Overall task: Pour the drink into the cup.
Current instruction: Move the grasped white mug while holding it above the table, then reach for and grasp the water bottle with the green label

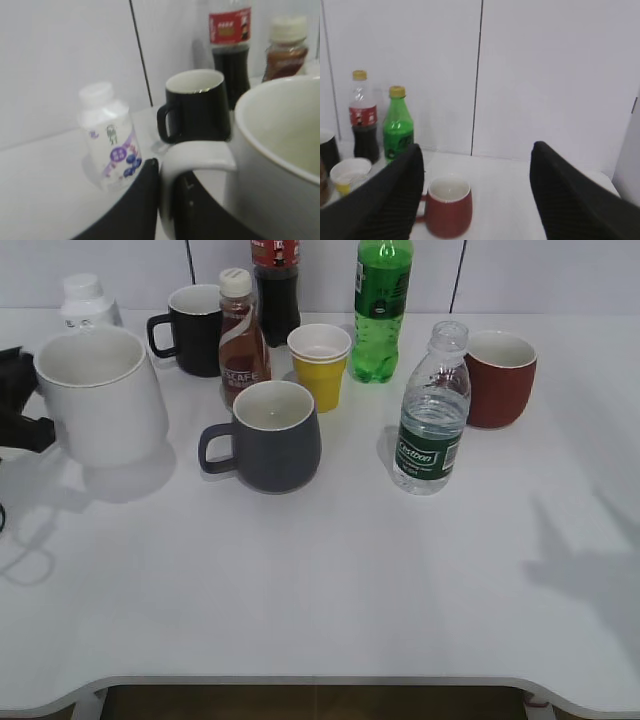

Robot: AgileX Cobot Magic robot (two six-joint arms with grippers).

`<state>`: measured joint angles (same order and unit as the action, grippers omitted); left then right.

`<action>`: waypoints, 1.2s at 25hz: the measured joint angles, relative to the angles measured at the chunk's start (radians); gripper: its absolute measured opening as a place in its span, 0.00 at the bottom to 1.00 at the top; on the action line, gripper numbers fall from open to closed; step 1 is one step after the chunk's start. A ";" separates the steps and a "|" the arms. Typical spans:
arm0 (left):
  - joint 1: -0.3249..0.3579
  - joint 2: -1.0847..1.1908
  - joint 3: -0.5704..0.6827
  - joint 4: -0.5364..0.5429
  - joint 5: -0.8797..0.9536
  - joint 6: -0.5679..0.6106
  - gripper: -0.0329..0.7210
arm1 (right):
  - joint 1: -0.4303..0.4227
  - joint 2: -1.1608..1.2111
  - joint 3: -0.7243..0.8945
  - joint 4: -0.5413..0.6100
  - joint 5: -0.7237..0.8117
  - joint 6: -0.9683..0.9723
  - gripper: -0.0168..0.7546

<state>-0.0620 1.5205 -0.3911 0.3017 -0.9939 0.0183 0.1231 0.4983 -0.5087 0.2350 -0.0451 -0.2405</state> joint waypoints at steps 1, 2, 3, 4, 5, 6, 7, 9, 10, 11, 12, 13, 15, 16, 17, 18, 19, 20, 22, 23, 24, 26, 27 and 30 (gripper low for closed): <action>-0.003 -0.018 0.004 0.008 0.009 0.000 0.10 | 0.007 0.031 0.019 0.000 -0.059 0.020 0.67; -0.007 -0.039 0.007 0.013 0.021 0.000 0.10 | 0.020 0.060 0.043 -0.011 -0.123 0.057 0.67; -0.013 -0.055 0.008 0.014 0.037 0.000 0.10 | 0.042 0.084 0.065 -0.041 -0.177 0.102 0.67; -0.022 -0.066 0.009 0.015 0.047 0.000 0.10 | 0.072 0.113 0.095 -0.092 -0.217 0.168 0.67; -0.032 -0.078 0.010 0.017 0.054 0.000 0.10 | 0.099 0.147 0.129 -0.143 -0.244 0.240 0.67; -0.042 -0.088 0.010 0.017 0.059 0.000 0.10 | 0.132 0.181 0.167 -0.207 -0.270 0.301 0.67; -0.054 -0.096 0.010 0.017 0.062 0.001 0.10 | 0.164 0.229 0.199 -0.266 -0.286 0.341 0.67; -0.081 -0.106 0.010 0.018 0.068 0.001 0.10 | 0.213 0.346 0.261 -0.311 -0.331 0.407 0.67; -0.092 -0.110 0.010 0.020 0.074 0.001 0.10 | 0.234 0.418 0.275 -0.324 -0.369 0.422 0.67; -0.105 -0.111 0.010 0.021 0.086 0.001 0.10 | 0.249 0.479 0.284 -0.332 -0.417 0.432 0.68; -0.117 -0.112 0.011 0.023 0.093 0.001 0.10 | 0.257 0.538 0.287 -0.341 -0.473 0.440 0.69; -0.125 -0.112 0.012 0.023 0.100 0.001 0.10 | 0.261 0.592 0.287 -0.359 -0.554 0.444 0.71; -0.144 -0.112 0.012 0.024 0.105 0.001 0.10 | 0.262 0.729 0.280 -0.390 -0.698 0.445 0.74; -0.153 -0.113 0.013 0.024 0.108 0.001 0.10 | 0.262 0.798 0.273 -0.409 -0.765 0.445 0.75; -0.160 -0.114 0.013 0.024 0.114 0.001 0.10 | 0.264 0.856 0.264 -0.423 -0.821 0.445 0.76; -0.168 -0.118 0.013 0.024 0.128 0.001 0.10 | 0.264 0.922 0.249 -0.429 -0.859 0.445 0.77; -0.175 -0.125 0.013 0.024 0.149 0.001 0.10 | 0.264 0.985 0.230 -0.432 -0.893 0.445 0.77; -0.180 -0.134 0.013 0.024 0.178 0.001 0.10 | 0.264 1.035 0.209 -0.432 -0.916 0.446 0.78; -0.191 -0.153 0.013 0.024 0.229 0.002 0.10 | 0.264 1.142 0.163 -0.432 -0.939 0.446 0.78; -0.196 -0.162 0.013 0.024 0.245 0.003 0.10 | 0.264 1.181 0.133 -0.431 -0.944 0.446 0.79; -0.198 -0.172 0.013 0.026 0.260 0.003 0.10 | 0.264 1.225 0.100 -0.431 -0.948 0.447 0.79; -0.200 -0.188 0.013 0.028 0.269 0.003 0.10 | 0.264 1.300 0.035 -0.444 -0.950 0.455 0.79; -0.200 -0.195 0.013 0.028 0.270 0.003 0.10 | 0.264 1.327 -0.001 -0.453 -0.949 0.457 0.78; -0.200 -0.202 0.013 0.032 0.274 0.002 0.10 | 0.264 1.376 -0.075 -0.485 -0.929 0.460 0.65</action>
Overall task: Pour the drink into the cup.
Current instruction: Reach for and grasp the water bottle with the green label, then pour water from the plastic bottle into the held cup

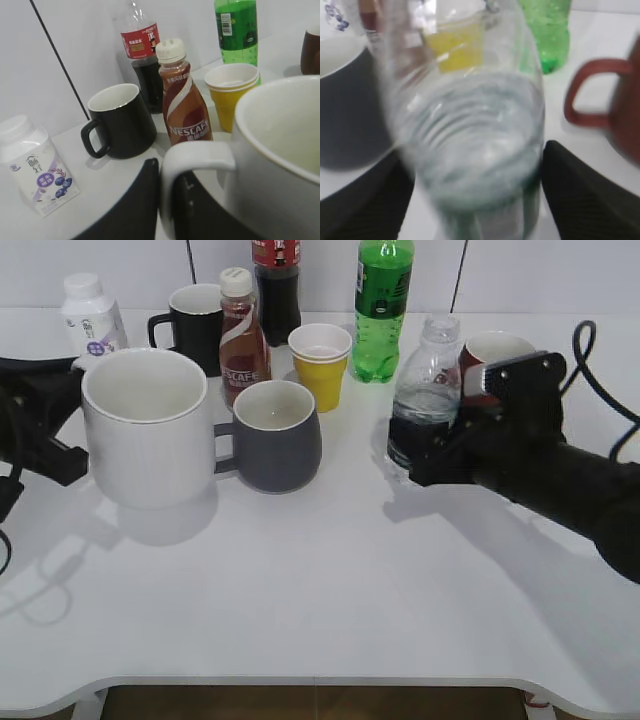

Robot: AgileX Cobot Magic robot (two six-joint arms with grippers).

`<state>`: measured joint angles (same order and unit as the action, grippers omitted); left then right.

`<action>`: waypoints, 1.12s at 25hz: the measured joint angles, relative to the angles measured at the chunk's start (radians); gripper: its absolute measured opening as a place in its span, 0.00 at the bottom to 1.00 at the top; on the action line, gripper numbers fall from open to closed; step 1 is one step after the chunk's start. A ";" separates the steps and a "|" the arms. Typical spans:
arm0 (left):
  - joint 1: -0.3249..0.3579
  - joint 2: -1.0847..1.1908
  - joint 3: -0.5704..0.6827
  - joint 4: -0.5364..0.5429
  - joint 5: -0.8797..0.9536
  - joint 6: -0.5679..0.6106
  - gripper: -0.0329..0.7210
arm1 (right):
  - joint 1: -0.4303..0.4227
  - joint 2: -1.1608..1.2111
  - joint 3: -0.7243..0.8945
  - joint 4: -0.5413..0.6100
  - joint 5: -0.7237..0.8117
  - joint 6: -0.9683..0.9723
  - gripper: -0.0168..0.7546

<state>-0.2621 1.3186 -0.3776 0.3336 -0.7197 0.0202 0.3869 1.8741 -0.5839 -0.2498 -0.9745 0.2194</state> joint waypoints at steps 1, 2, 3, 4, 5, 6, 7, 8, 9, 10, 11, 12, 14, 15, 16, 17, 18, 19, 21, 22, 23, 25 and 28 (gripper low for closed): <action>0.000 -0.001 0.000 0.002 0.003 -0.009 0.10 | 0.000 0.001 -0.012 -0.027 0.011 0.000 0.60; -0.004 -0.002 0.000 0.005 0.007 -0.020 0.10 | 0.000 -0.002 -0.015 -0.060 0.020 0.000 0.60; -0.012 -0.002 0.000 0.008 0.012 -0.028 0.10 | 0.000 -0.013 -0.017 -0.113 0.033 0.000 0.60; -0.026 -0.002 0.000 0.013 0.022 -0.034 0.10 | 0.002 -0.028 -0.020 -0.171 0.059 0.000 0.60; -0.042 -0.002 -0.001 0.017 0.038 -0.038 0.10 | 0.013 -0.056 -0.025 -0.219 0.107 0.000 0.60; -0.065 -0.002 -0.007 0.023 0.064 -0.040 0.10 | 0.027 -0.092 -0.032 -0.245 0.160 -0.001 0.60; -0.093 -0.002 -0.017 0.026 0.087 -0.040 0.10 | 0.047 -0.128 -0.046 -0.269 0.235 -0.012 0.60; -0.117 -0.002 -0.027 0.026 0.115 -0.040 0.10 | 0.068 -0.171 -0.067 -0.287 0.315 -0.028 0.60; -0.147 -0.002 -0.042 0.023 0.141 -0.041 0.10 | 0.085 -0.214 -0.089 -0.300 0.381 -0.052 0.60; -0.175 -0.002 -0.059 0.019 0.162 -0.041 0.10 | 0.105 -0.252 -0.121 -0.313 0.453 -0.081 0.60; -0.200 -0.002 -0.072 0.014 0.185 -0.041 0.10 | 0.126 -0.278 -0.155 -0.322 0.521 -0.114 0.60; -0.219 -0.002 -0.089 0.003 0.210 -0.042 0.10 | 0.145 -0.305 -0.184 -0.324 0.580 -0.147 0.60; -0.253 -0.002 -0.119 -0.033 0.259 -0.044 0.10 | 0.179 -0.335 -0.248 -0.329 0.667 -0.240 0.60; -0.262 -0.002 -0.129 -0.051 0.284 -0.044 0.10 | 0.195 -0.342 -0.276 -0.337 0.708 -0.281 0.60; -0.268 -0.002 -0.140 -0.058 0.301 -0.044 0.10 | 0.207 -0.344 -0.297 -0.342 0.744 -0.333 0.60; -0.273 -0.002 -0.148 -0.063 0.317 -0.044 0.10 | 0.222 -0.344 -0.317 -0.347 0.783 -0.389 0.60; -0.276 -0.002 -0.154 -0.067 0.327 -0.044 0.10 | 0.236 -0.344 -0.332 -0.349 0.819 -0.444 0.60; -0.278 -0.002 -0.157 -0.067 0.335 -0.044 0.10 | 0.250 -0.344 -0.342 -0.352 0.849 -0.487 0.60; -0.278 -0.002 -0.162 -0.068 0.350 -0.046 0.10 | 0.269 -0.344 -0.355 -0.354 0.872 -0.579 0.60; -0.278 -0.002 -0.165 -0.068 0.360 -0.047 0.10 | 0.276 -0.344 -0.361 -0.354 0.876 -0.613 0.60; -0.278 -0.002 -0.169 -0.068 0.371 -0.047 0.10 | 0.279 -0.344 -0.363 -0.355 0.877 -0.656 0.60; -0.278 -0.002 -0.177 -0.069 0.391 -0.047 0.10 | 0.284 -0.344 -0.365 -0.355 0.883 -0.749 0.60; -0.278 -0.002 -0.177 -0.069 0.404 -0.047 0.10 | 0.284 -0.344 -0.365 -0.355 0.893 -0.855 0.60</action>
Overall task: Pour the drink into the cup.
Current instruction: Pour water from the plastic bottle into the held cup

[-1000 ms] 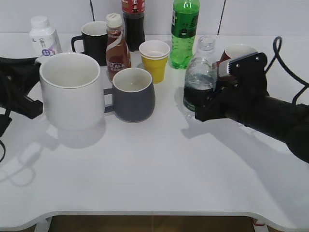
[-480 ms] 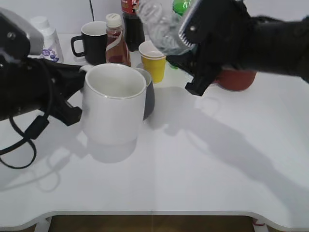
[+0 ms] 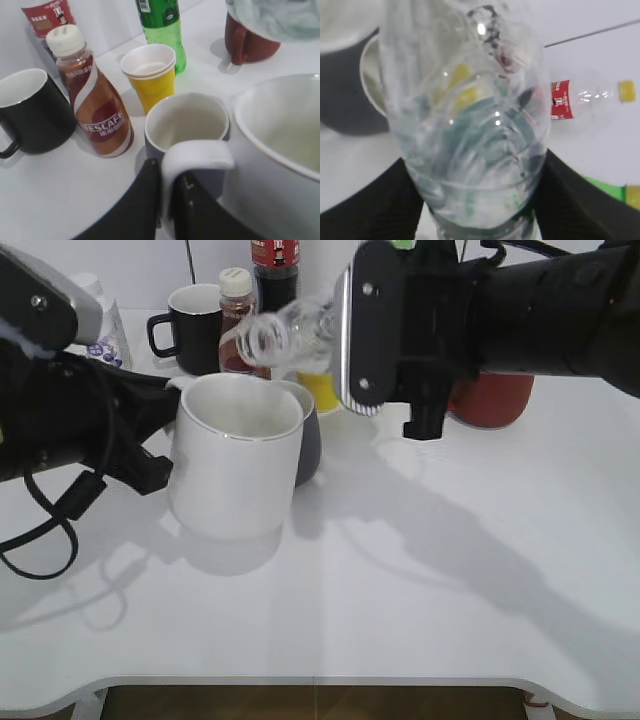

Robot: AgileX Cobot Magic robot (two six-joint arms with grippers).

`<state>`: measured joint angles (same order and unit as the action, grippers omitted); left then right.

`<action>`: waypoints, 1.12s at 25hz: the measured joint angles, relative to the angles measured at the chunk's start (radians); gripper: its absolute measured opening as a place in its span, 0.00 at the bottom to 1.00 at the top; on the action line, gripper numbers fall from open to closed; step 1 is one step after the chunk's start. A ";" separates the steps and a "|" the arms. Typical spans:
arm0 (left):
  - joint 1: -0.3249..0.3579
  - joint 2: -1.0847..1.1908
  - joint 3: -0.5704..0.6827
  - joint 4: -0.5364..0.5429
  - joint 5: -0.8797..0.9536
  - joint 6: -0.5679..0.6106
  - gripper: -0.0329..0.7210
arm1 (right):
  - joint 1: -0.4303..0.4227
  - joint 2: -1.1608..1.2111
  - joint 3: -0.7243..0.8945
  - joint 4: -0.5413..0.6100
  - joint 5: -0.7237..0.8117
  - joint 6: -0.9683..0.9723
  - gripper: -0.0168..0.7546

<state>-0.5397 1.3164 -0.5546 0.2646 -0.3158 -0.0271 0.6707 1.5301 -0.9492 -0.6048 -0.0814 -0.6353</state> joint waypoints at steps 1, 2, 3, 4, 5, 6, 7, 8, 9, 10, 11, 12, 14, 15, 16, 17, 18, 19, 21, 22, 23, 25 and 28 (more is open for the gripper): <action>0.000 0.000 0.000 0.000 0.002 0.000 0.10 | 0.000 0.000 0.000 0.000 0.001 -0.025 0.60; 0.000 0.000 0.000 0.001 0.002 0.000 0.10 | 0.000 0.000 0.000 0.000 0.001 -0.051 0.60; 0.000 0.000 0.000 0.001 0.003 0.000 0.10 | 0.000 0.000 0.000 0.000 0.001 -0.076 0.60; 0.000 0.000 0.000 0.001 0.003 0.000 0.10 | 0.000 0.000 -0.001 0.000 0.001 -0.097 0.60; 0.000 0.000 0.000 0.002 0.003 0.000 0.10 | 0.000 0.000 -0.002 0.000 0.003 -0.112 0.60; 0.000 0.000 0.000 0.008 0.003 0.000 0.10 | 0.000 0.000 -0.002 0.000 0.003 -0.127 0.60; 0.000 0.000 0.000 0.020 0.003 0.000 0.10 | 0.000 0.000 -0.003 0.000 0.003 -0.136 0.60; 0.000 0.000 0.000 0.033 0.007 0.000 0.10 | 0.000 0.000 -0.003 -0.001 0.003 -0.143 0.60; -0.003 0.000 0.000 0.039 0.012 0.000 0.10 | 0.000 0.000 -0.004 -0.001 0.004 -0.154 0.60; -0.005 0.000 0.000 0.043 0.020 0.000 0.10 | 0.000 0.000 -0.005 -0.001 0.004 -0.170 0.60; -0.013 0.000 -0.001 0.045 0.028 0.000 0.10 | 0.000 0.000 -0.005 -0.001 0.004 -0.185 0.60; -0.021 0.000 -0.001 0.047 0.036 0.000 0.10 | 0.000 0.000 -0.005 -0.001 0.004 -0.198 0.60; -0.044 0.000 -0.001 0.052 0.047 0.000 0.10 | 0.000 0.000 -0.005 -0.001 0.006 -0.227 0.60; -0.053 0.000 -0.001 0.053 0.048 0.000 0.10 | 0.000 0.000 -0.005 -0.001 0.007 -0.239 0.60; -0.059 0.000 -0.001 0.054 0.049 0.000 0.10 | 0.000 0.000 -0.005 -0.001 0.007 -0.257 0.60; -0.062 0.000 -0.001 0.054 0.053 0.000 0.10 | 0.000 0.000 -0.005 -0.001 0.007 -0.272 0.60; -0.064 0.000 -0.001 0.054 0.055 0.000 0.10 | 0.000 0.000 -0.005 -0.001 0.007 -0.286 0.60; -0.065 0.000 -0.001 0.054 0.061 0.000 0.10 | 0.000 0.000 -0.005 -0.001 0.008 -0.305 0.60; -0.065 0.000 -0.001 0.054 0.071 0.000 0.10 | 0.000 0.000 -0.005 -0.001 0.008 -0.339 0.60; -0.065 0.000 -0.001 0.054 0.073 0.000 0.10 | 0.000 0.000 -0.005 -0.001 0.008 -0.351 0.60; -0.065 0.000 -0.001 0.054 0.075 0.000 0.10 | 0.000 0.000 -0.005 -0.001 0.008 -0.362 0.60; -0.066 0.000 -0.001 0.054 0.078 0.000 0.10 | 0.000 0.000 -0.005 -0.001 0.008 -0.387 0.60; -0.067 0.000 -0.001 0.054 0.080 0.000 0.10 | 0.000 0.000 -0.005 -0.001 0.008 -0.423 0.60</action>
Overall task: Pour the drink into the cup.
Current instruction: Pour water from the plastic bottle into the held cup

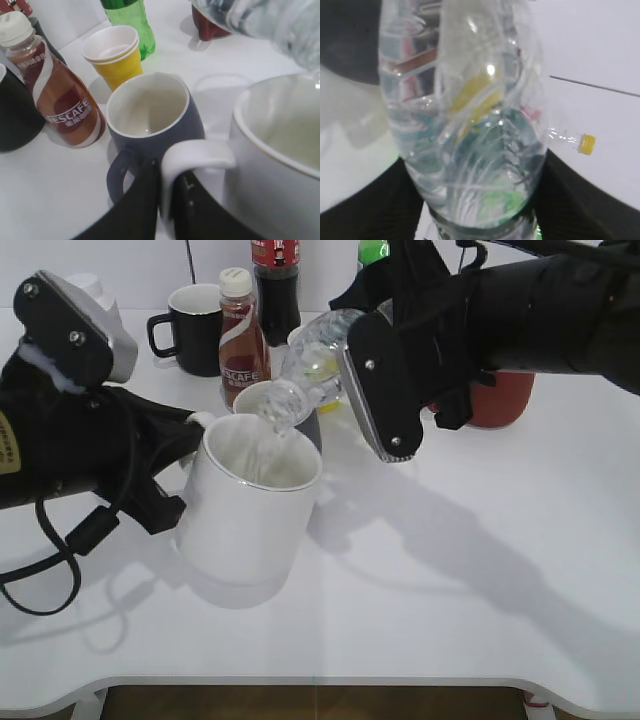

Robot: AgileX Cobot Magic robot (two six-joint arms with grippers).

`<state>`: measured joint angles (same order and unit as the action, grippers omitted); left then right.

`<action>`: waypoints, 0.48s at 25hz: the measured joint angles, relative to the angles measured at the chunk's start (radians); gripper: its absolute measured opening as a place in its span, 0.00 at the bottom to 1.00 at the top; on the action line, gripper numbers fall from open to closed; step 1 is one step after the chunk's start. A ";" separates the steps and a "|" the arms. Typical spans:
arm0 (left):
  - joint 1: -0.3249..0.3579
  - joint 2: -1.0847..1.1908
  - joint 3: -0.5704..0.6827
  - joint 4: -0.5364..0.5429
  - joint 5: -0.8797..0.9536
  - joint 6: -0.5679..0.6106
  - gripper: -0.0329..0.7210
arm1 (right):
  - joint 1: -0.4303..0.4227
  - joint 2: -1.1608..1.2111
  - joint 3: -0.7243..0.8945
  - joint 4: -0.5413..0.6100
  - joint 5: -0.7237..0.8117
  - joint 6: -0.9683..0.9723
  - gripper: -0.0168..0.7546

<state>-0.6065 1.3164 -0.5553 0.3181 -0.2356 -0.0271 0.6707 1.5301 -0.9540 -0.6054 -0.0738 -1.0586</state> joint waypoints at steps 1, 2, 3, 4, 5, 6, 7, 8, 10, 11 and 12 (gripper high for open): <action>0.000 0.000 0.000 0.000 0.001 0.000 0.10 | 0.000 0.000 0.000 0.000 0.000 -0.006 0.60; 0.000 0.000 0.000 0.000 0.001 0.000 0.10 | 0.000 0.000 0.000 0.000 0.000 -0.011 0.60; 0.000 0.000 0.000 0.000 0.001 0.000 0.10 | 0.000 0.000 0.000 0.000 0.000 -0.014 0.60; 0.000 0.000 0.000 0.000 0.003 0.000 0.10 | 0.000 0.000 0.000 0.000 0.000 -0.018 0.60; 0.000 0.000 0.000 0.000 0.003 0.000 0.10 | 0.000 0.000 0.000 0.000 0.000 -0.019 0.60; 0.000 0.000 0.000 0.000 0.004 0.000 0.10 | 0.000 0.000 0.000 0.000 0.000 -0.019 0.60; 0.000 0.000 0.000 0.000 0.005 0.000 0.10 | 0.000 0.000 0.000 0.000 0.000 -0.020 0.60; 0.000 0.000 0.000 0.000 0.005 0.000 0.10 | 0.000 0.000 0.000 0.000 0.000 -0.020 0.60; 0.000 0.000 0.000 0.000 0.005 0.000 0.10 | 0.000 0.000 0.000 0.003 -0.001 -0.020 0.60; 0.000 0.000 0.000 0.000 0.005 0.000 0.10 | 0.000 0.000 0.000 0.014 -0.001 -0.020 0.60; 0.000 0.000 0.000 0.000 0.005 0.000 0.10 | 0.000 0.000 0.000 0.036 -0.001 -0.020 0.60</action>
<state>-0.6065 1.3164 -0.5553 0.3185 -0.2302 -0.0271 0.6707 1.5301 -0.9540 -0.5691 -0.0748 -1.0790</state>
